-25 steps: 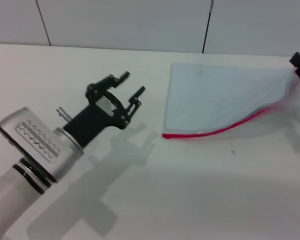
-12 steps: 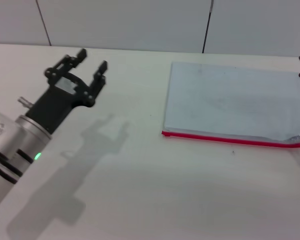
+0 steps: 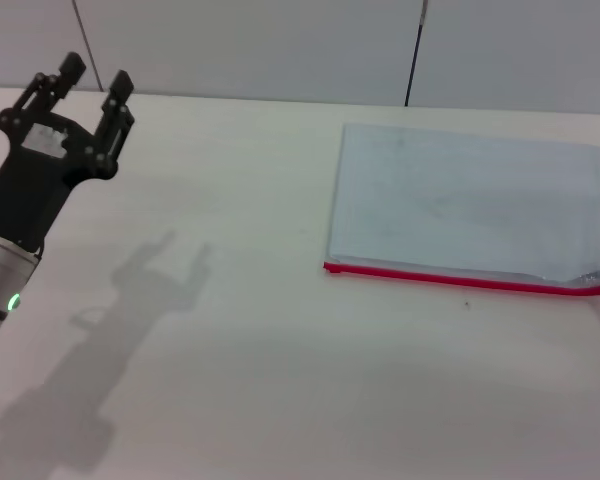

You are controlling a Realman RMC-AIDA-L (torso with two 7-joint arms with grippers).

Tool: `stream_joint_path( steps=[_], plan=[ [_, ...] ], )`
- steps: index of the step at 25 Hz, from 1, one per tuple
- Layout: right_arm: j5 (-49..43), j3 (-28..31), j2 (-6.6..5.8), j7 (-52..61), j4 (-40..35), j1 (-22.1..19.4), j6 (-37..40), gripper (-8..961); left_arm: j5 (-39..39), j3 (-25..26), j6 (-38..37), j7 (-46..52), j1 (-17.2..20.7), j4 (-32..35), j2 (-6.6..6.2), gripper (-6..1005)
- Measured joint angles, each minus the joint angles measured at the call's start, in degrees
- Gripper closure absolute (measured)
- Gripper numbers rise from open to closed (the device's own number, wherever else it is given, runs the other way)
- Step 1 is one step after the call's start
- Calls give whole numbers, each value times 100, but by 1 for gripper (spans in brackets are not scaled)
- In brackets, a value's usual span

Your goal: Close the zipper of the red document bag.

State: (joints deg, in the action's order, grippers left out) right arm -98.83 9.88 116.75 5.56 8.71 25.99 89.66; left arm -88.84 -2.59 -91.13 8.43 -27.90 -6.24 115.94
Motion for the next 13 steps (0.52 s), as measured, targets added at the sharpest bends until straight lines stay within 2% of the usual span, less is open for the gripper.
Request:
stream_joint_path(
  steps=[3, 4, 8, 13],
  plan=[
    [-23, -34, -15, 148, -19, 33, 7, 108, 51, -2, -106, 318, 10, 25, -8, 488],
    [-30, -45, -18, 265, -43, 49, -10, 108, 230, -4, -109, 730, -8, 26, -19, 488],
    [-42, -122, -25, 599, -184, 81, 9, 108, 656, -4, -87, 1353, -17, 27, -9, 488],
    [-26, -149, -21, 613, -207, 105, 28, 108, 881, -24, -64, 1388, 22, 89, 12, 488]
  ],
)
